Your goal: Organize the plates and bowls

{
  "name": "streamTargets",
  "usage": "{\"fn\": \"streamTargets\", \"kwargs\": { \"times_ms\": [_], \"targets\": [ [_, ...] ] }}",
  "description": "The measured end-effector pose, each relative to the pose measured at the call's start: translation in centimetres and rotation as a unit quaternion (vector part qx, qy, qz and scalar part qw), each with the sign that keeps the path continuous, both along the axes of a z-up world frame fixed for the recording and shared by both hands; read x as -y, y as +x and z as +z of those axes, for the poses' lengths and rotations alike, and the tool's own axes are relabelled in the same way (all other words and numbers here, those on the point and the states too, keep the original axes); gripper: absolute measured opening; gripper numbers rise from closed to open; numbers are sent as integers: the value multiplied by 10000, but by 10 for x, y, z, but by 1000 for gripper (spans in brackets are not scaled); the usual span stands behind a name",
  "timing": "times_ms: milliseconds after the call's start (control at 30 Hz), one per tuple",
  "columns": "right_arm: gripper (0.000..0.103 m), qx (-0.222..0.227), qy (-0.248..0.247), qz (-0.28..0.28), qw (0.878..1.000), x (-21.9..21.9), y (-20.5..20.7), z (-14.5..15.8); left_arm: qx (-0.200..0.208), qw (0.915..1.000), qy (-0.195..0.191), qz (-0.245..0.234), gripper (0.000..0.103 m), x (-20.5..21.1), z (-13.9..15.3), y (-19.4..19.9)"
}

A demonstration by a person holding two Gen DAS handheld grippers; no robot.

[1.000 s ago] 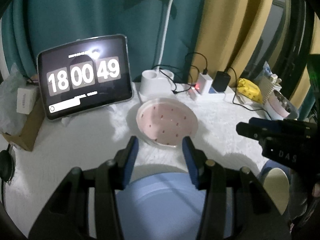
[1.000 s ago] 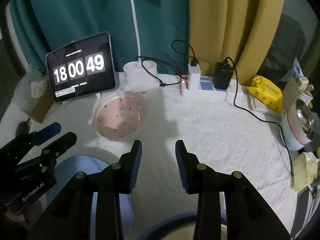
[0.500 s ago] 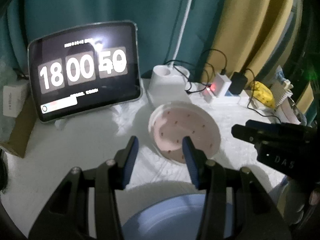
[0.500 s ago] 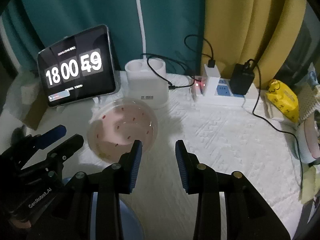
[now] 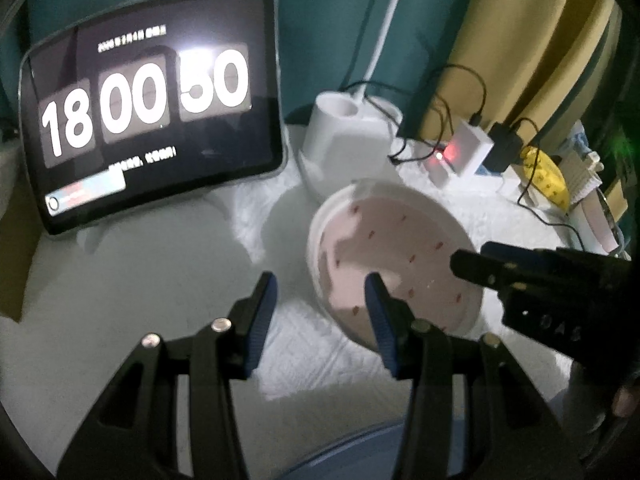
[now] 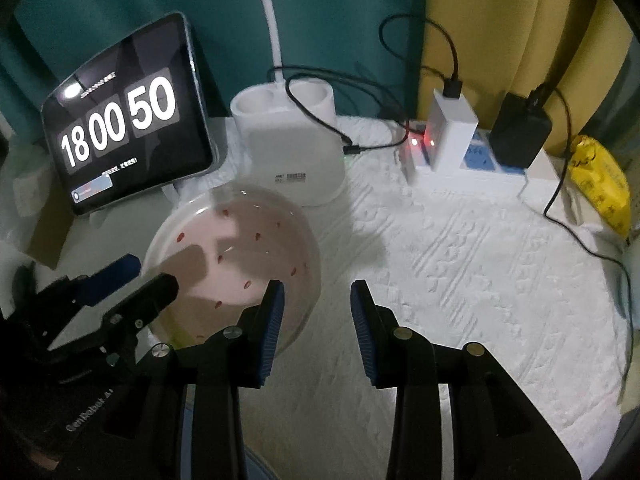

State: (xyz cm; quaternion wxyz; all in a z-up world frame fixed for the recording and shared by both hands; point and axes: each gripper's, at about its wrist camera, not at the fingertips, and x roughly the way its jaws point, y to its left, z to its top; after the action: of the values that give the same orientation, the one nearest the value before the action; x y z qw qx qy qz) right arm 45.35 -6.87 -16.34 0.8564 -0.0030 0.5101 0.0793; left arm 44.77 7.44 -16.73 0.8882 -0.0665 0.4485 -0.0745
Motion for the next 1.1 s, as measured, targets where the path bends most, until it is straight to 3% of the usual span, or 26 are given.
{"fn": "streamTargets", "kwargs": {
  "times_ms": [367, 500, 633, 1100],
  "targets": [
    [36, -510, -170, 53, 9985, -10, 16, -22, -243, 9997, -54, 6, 47, 4, -13, 9],
    [23, -542, -223, 157, 9982, -16, 17, -26, -194, 9998, -74, -16, 46, 5, -14, 9],
    [19, -435, -412, 299, 9978, -28, 11, -27, -146, 9997, -58, -181, 32, 10, -15, 6],
    [15, -18, -155, 429, 9990, -19, -8, -1, 100, 9999, 60, -105, 27, 12, -3, -10]
  ]
}}
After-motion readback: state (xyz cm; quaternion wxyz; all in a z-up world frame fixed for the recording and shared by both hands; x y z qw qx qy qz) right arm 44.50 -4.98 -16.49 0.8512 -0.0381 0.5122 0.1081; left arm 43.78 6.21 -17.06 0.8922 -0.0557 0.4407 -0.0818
